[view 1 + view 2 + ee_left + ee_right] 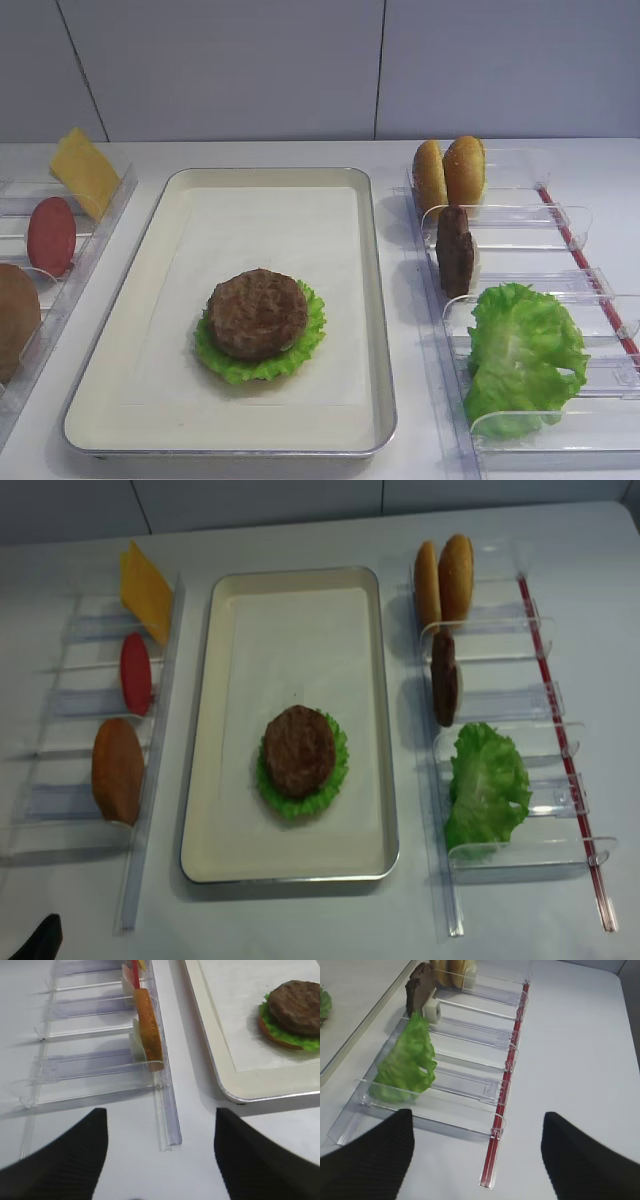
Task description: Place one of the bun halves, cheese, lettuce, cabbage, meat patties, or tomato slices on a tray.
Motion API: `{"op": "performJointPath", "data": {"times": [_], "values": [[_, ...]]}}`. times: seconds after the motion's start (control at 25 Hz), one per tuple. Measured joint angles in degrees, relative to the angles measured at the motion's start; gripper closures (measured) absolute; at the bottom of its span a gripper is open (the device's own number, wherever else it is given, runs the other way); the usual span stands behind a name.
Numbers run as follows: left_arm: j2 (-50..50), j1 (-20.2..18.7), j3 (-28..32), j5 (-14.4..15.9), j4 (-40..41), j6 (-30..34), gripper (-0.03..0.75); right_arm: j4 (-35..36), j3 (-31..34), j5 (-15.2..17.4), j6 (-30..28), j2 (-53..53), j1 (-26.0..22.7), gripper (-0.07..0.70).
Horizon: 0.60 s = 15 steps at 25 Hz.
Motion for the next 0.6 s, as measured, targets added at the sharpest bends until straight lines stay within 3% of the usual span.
{"op": "performJointPath", "data": {"times": [0.6], "values": [[0.00,0.00,0.00,0.00,0.00,0.00,0.286,0.00,0.00,-0.35,-0.13,0.00,0.00,0.089]]}}
